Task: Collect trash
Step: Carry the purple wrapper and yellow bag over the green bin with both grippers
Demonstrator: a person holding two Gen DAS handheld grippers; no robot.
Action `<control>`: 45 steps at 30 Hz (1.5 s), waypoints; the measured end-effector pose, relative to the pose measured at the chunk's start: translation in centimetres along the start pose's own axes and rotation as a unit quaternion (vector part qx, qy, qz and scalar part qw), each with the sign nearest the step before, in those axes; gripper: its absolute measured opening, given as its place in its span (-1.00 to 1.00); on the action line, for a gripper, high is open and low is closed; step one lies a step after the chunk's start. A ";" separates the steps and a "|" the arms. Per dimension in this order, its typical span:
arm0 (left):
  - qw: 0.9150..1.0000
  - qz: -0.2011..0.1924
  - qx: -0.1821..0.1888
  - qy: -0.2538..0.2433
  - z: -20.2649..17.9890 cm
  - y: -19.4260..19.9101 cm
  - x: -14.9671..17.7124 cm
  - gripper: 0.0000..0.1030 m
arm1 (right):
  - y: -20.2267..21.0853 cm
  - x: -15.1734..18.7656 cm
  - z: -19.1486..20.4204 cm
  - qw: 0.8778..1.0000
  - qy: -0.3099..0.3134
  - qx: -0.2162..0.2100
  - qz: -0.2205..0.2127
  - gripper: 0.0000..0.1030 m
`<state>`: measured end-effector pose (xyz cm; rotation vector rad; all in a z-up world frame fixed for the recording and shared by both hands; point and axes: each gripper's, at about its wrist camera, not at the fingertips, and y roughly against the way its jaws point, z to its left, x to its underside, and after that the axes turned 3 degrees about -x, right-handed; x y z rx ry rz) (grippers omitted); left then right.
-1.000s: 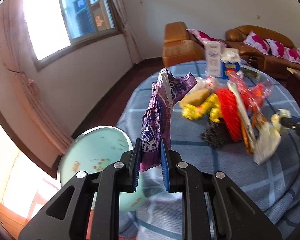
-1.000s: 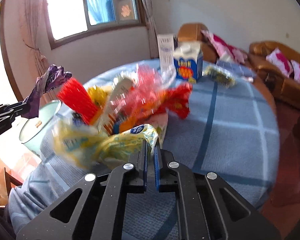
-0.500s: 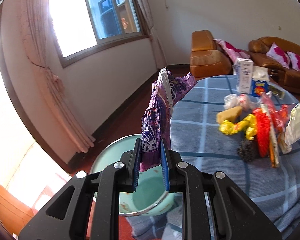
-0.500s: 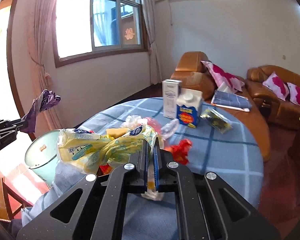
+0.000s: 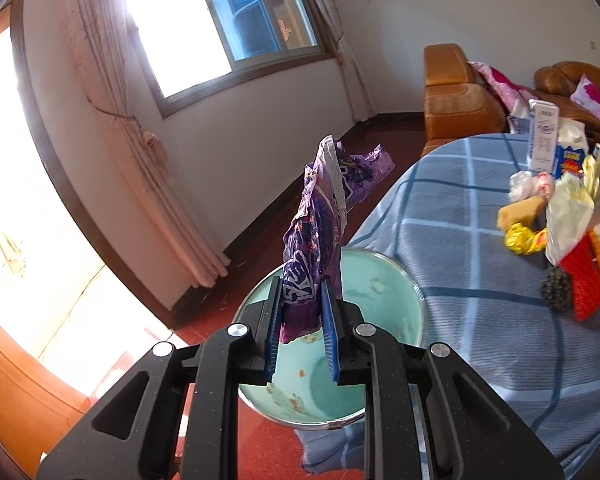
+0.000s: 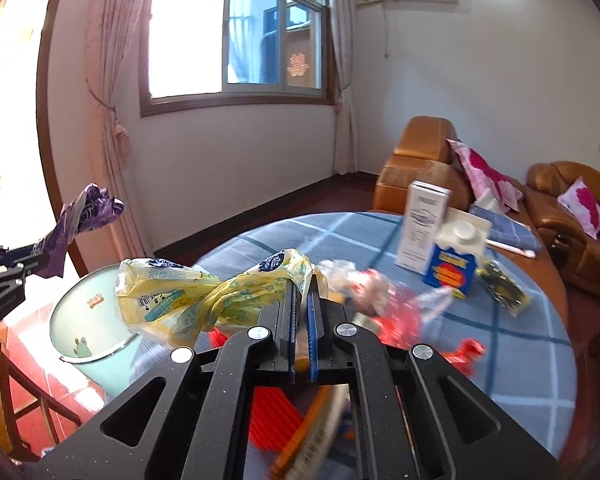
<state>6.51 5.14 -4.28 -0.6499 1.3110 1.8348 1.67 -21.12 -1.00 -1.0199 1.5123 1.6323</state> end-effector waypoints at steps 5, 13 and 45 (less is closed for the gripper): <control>1.000 0.011 -0.018 0.004 1.0 -0.8 0.4 -0.64 | -2.2 -1.1 2.2 1.000 0.017 -0.015 0.001 -0.89; 0.999 0.020 -0.044 0.016 3.1 -1.4 0.8 -0.64 | -4.5 -2.5 4.6 0.999 0.041 -0.033 0.002 -0.89; 0.994 0.054 -0.088 0.036 5.8 -3.2 2.3 -0.63 | -10.4 -3.8 11.9 0.991 0.106 -0.078 0.021 -0.89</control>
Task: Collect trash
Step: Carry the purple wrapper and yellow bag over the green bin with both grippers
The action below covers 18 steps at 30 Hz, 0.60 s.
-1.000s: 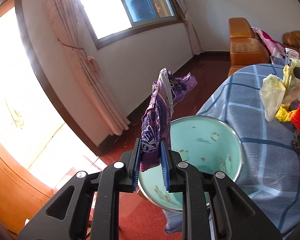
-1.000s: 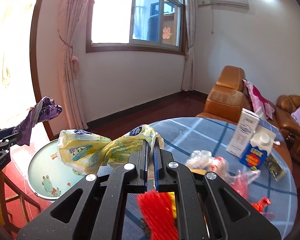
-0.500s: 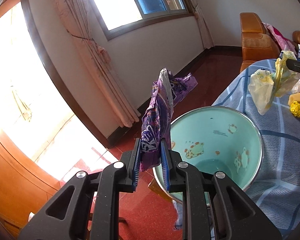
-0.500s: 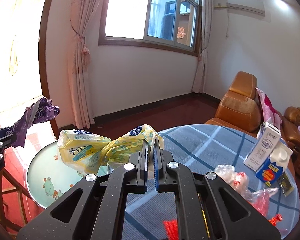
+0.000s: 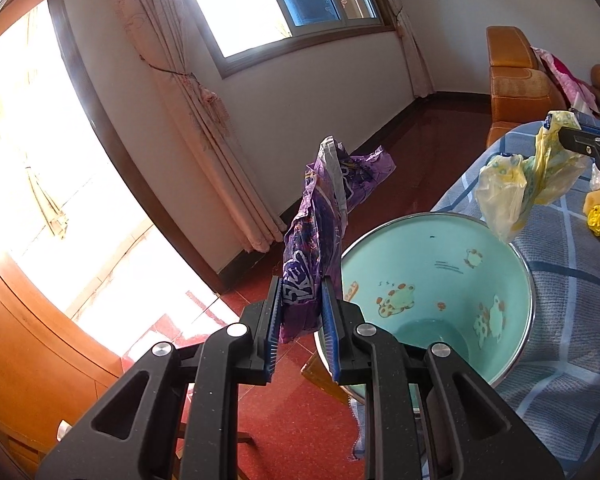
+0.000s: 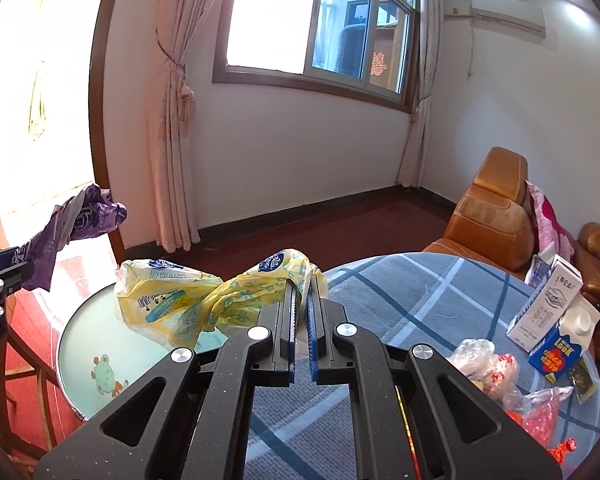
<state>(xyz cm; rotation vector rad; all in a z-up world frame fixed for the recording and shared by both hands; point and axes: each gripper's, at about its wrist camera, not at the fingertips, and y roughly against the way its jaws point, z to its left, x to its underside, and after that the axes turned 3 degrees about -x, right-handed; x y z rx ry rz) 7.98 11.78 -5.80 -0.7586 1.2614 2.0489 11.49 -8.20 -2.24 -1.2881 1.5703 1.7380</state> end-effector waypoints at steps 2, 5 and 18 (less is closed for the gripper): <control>1.000 0.001 -0.001 0.000 0.0 -0.1 0.1 -0.63 | -0.3 -0.1 0.1 1.000 0.003 -0.001 0.002 -0.88; 1.000 0.003 -0.005 0.001 0.0 -0.1 0.1 -0.62 | -0.7 -0.1 0.3 1.000 0.006 -0.004 0.004 -0.88; 1.000 0.011 -0.014 0.006 0.3 -0.5 0.1 -0.61 | -2.2 0.4 1.4 0.999 0.032 0.002 0.022 -0.88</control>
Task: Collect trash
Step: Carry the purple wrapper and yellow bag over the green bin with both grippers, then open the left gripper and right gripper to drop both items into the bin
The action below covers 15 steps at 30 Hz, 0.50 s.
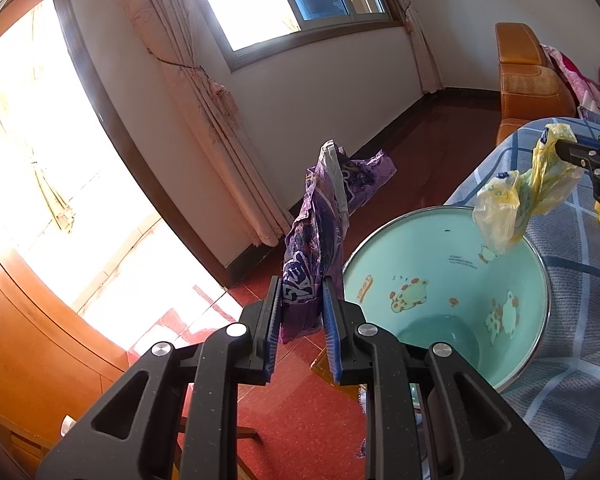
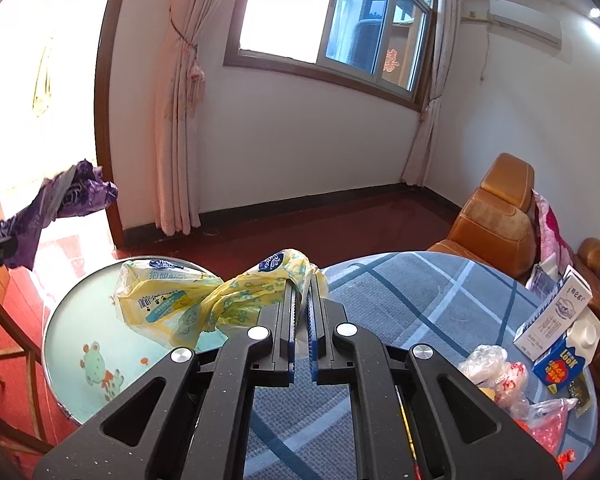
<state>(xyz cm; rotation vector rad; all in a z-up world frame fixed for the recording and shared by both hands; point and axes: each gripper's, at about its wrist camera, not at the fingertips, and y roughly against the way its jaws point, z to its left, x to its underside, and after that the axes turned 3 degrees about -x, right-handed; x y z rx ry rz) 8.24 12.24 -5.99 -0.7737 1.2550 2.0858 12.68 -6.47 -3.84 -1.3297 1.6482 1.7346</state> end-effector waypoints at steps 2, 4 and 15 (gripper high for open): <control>1.000 0.000 -0.002 -0.001 0.0 -0.1 0.1 -0.61 | -0.2 0.1 0.0 1.000 0.000 -0.001 0.003 -0.88; 1.000 0.002 0.001 -0.001 -0.1 -0.2 0.1 -0.60 | -0.3 0.2 0.1 1.000 0.000 -0.002 0.005 -0.88; 1.000 0.008 0.011 -0.005 -0.1 -0.4 0.3 -0.58 | -0.4 0.1 0.4 1.000 0.003 -0.003 0.008 -0.88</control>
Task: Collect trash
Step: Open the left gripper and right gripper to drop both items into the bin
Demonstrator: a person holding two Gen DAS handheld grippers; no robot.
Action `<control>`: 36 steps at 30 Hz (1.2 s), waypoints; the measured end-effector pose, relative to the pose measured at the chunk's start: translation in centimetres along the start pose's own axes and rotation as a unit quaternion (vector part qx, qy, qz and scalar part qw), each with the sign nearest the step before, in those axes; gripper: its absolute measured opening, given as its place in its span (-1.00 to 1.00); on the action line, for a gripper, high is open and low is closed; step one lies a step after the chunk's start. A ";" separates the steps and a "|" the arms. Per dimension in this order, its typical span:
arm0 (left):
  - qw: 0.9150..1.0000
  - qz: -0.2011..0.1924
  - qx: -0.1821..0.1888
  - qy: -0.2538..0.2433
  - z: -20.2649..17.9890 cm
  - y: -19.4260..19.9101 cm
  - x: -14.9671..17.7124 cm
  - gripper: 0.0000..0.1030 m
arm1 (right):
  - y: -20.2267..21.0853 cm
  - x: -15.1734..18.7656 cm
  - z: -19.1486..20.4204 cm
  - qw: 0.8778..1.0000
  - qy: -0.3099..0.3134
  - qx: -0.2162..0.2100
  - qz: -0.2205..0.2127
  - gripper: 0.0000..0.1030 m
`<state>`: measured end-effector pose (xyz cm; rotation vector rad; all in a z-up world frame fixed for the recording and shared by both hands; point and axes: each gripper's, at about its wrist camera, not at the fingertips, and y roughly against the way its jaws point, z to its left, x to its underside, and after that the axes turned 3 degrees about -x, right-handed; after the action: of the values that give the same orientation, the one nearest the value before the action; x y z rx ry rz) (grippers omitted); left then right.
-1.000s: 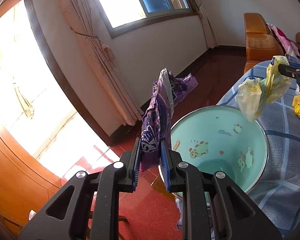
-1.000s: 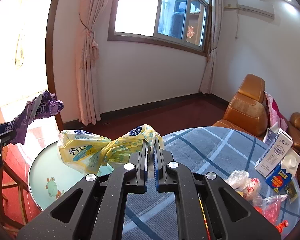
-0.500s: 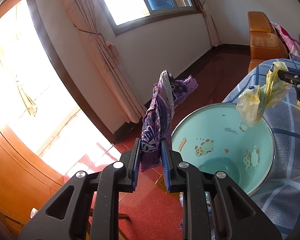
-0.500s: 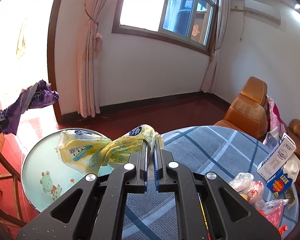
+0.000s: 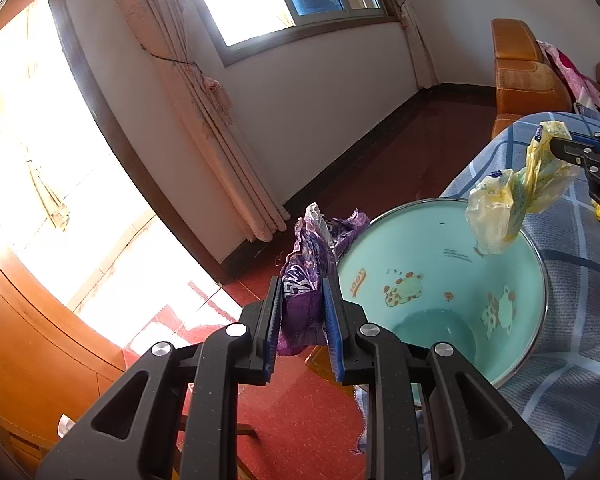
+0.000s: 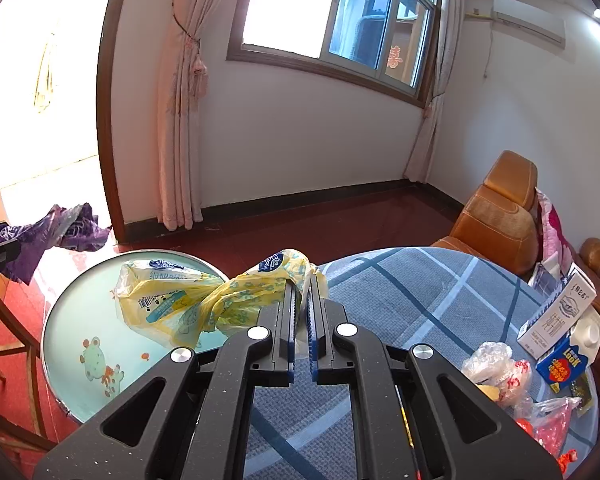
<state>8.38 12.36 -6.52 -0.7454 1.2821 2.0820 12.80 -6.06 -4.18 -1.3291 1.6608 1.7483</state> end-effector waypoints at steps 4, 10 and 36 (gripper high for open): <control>1.000 0.002 0.011 -0.003 -0.4 0.0 0.2 -0.58 | 0.0 0.1 0.1 1.000 0.001 -0.003 0.002 -0.88; 1.000 0.003 0.024 -0.014 -1.2 0.0 0.4 -0.41 | 0.0 0.3 0.3 1.000 0.003 -0.018 0.003 -0.81; 0.999 -0.002 0.025 -0.020 -1.6 0.0 0.3 -0.05 | 0.7 0.6 0.4 1.000 0.002 -0.019 0.003 -0.30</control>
<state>8.41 10.91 -7.33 -0.6803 1.3041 2.0449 11.84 -5.99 -4.35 -1.3469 1.6439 1.7910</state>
